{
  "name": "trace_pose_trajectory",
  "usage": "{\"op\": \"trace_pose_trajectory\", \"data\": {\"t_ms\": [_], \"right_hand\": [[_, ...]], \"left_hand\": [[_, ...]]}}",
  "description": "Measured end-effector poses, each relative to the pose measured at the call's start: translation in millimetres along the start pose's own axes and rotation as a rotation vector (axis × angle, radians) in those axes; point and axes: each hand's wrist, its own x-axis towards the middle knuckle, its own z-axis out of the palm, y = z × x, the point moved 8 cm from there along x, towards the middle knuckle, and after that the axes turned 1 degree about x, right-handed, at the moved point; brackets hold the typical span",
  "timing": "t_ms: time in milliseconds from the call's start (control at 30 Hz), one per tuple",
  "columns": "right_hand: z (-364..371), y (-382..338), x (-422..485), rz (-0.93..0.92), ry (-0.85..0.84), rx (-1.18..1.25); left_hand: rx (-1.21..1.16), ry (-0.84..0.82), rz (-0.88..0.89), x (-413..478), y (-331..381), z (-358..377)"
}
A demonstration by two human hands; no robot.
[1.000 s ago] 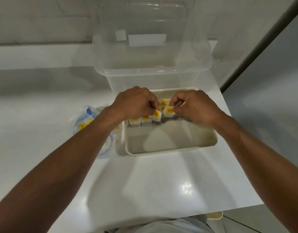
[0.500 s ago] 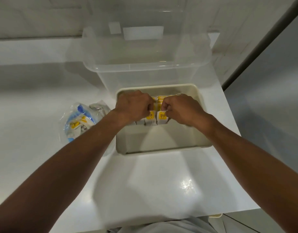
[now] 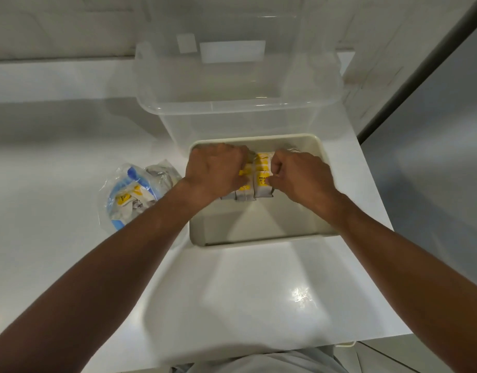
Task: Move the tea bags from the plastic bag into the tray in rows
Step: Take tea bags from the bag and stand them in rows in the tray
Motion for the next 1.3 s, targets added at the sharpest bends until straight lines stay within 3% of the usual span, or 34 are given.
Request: {"op": "trace_pose_trajectory", "data": {"t_ms": [200,400,767,1300], "right_hand": [[22.2,-1.8,-17.5,0.017,-0.153,-0.035],[26.4,-10.8,-13.5,-0.027,-0.15,-0.066],[26.7,-10.7,-4.7,-0.027,-0.153,-0.02],[26.1,-8.0,-0.5,0.008,-0.142,-0.035]], "left_hand": [[0.178,-0.086,0.01,-21.7,13.9,10.8],[0.226,-0.091,-0.016,-17.2,20.8,13.0],[0.121,-0.158,-0.059,-6.1,9.7,18.7],[0.11,-0.105,-0.047,-6.4,11.0,14.2]]}}
